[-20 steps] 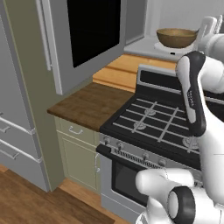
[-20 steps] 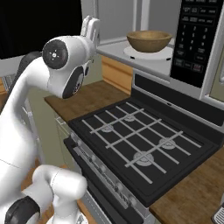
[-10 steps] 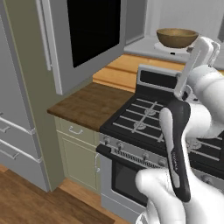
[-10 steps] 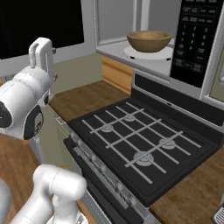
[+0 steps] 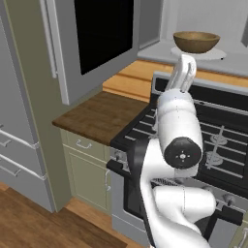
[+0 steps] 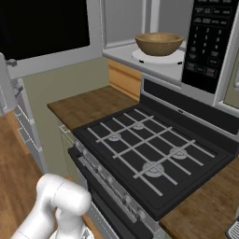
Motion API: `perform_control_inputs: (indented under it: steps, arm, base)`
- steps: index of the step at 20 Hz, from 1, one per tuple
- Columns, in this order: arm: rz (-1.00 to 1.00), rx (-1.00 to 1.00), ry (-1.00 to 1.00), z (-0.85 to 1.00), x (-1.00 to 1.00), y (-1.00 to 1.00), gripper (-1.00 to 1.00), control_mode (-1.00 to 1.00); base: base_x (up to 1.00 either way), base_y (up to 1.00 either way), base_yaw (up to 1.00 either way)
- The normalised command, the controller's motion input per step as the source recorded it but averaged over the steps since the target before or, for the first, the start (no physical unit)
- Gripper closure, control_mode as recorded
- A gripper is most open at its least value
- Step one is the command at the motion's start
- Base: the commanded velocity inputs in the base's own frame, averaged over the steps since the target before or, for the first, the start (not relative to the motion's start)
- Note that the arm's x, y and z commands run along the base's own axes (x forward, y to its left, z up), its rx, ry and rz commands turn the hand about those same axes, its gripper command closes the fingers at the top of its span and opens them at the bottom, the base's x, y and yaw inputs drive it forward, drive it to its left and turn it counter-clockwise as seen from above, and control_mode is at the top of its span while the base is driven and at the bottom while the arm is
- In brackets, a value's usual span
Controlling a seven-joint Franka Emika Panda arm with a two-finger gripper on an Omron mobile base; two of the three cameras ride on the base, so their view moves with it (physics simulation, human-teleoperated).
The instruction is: Pick the cucumber from the sink and place it in the bowl. Then pick the bowl and place it in the microwave. Then close the microwave door and press the start button.
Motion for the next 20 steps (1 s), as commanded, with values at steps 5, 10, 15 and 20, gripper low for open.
perform_control_inputs:
  steps: [5, 10, 15, 20]
  arm:
    - [-0.17, 0.06, 0.0, -0.01, -0.19, 0.94, -1.0, -1.0]
    - [-0.12, 0.04, 0.0, -0.08, -0.02, 0.79, -1.0, -1.0]
    - [-0.09, 0.0, 0.0, -0.29, 0.0, 0.76, -1.0, -1.0]
    - [-0.05, -0.02, 0.0, -0.5, 0.19, 0.75, -1.0, -1.0]
  base:
    - [0.0, 0.0, 0.0]
    - [0.0, 0.0, 0.0]
    - [0.0, 0.0, 0.0]
    - [0.0, 0.0, 0.0]
